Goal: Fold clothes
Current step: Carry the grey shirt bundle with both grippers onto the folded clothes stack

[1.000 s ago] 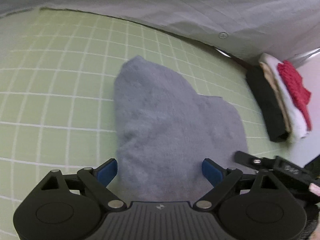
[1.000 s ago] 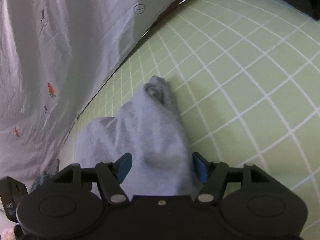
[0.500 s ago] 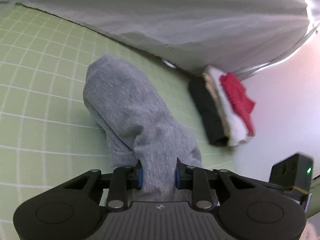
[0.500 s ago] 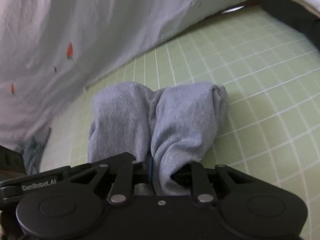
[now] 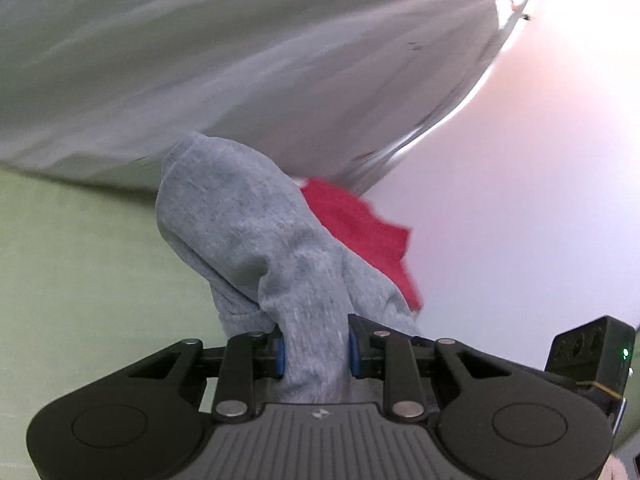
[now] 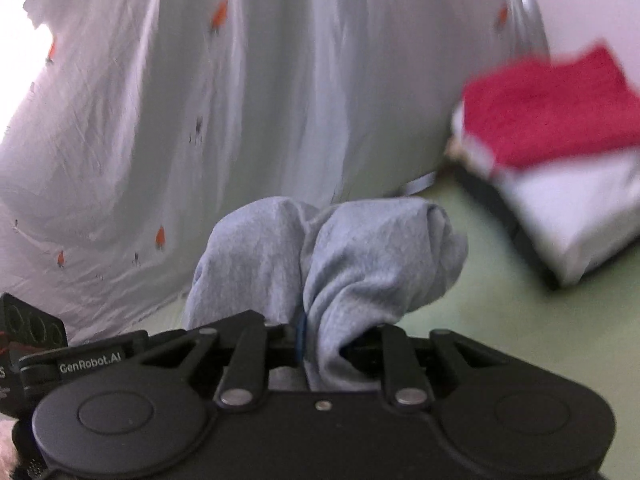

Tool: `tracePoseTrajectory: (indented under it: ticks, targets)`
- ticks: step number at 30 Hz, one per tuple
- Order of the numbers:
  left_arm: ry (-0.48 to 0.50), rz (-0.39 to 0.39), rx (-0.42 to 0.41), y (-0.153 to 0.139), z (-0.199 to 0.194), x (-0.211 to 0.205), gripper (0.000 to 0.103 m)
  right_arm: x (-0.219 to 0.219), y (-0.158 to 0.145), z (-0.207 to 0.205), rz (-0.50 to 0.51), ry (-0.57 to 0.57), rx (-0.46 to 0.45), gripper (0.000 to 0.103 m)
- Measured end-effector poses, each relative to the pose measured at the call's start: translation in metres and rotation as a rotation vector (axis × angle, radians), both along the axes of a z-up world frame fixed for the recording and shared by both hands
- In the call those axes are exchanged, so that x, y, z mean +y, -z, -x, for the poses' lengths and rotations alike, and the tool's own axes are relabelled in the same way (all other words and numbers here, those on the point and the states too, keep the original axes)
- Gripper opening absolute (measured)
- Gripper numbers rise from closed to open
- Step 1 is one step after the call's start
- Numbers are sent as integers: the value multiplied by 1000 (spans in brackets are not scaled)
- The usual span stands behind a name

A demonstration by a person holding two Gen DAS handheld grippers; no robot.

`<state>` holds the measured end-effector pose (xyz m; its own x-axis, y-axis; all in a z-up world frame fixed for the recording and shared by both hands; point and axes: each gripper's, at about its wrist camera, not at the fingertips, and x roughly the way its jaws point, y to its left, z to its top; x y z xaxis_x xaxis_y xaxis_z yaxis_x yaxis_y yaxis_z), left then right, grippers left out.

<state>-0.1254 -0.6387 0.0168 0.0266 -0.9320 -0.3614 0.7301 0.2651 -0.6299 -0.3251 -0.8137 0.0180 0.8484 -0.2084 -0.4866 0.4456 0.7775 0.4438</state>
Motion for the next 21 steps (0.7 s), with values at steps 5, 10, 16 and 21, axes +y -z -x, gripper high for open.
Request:
tracePoseTrajectory:
  ticks: [5, 10, 16, 21]
  targets:
    - [-3, 105, -45, -35, 40, -99, 29, -85, -44, 46, 158, 5, -74, 19]
    - [0, 157, -123, -66, 52, -194, 29, -178, -84, 75, 232, 40, -162, 19]
    - [-171, -136, -289, -47, 37, -278, 85, -254, -61, 34, 313, 111, -17, 58]
    - [-279, -369, -286, -2, 18, -291, 86, -277, -12, 6, 384, 213, 157, 72]
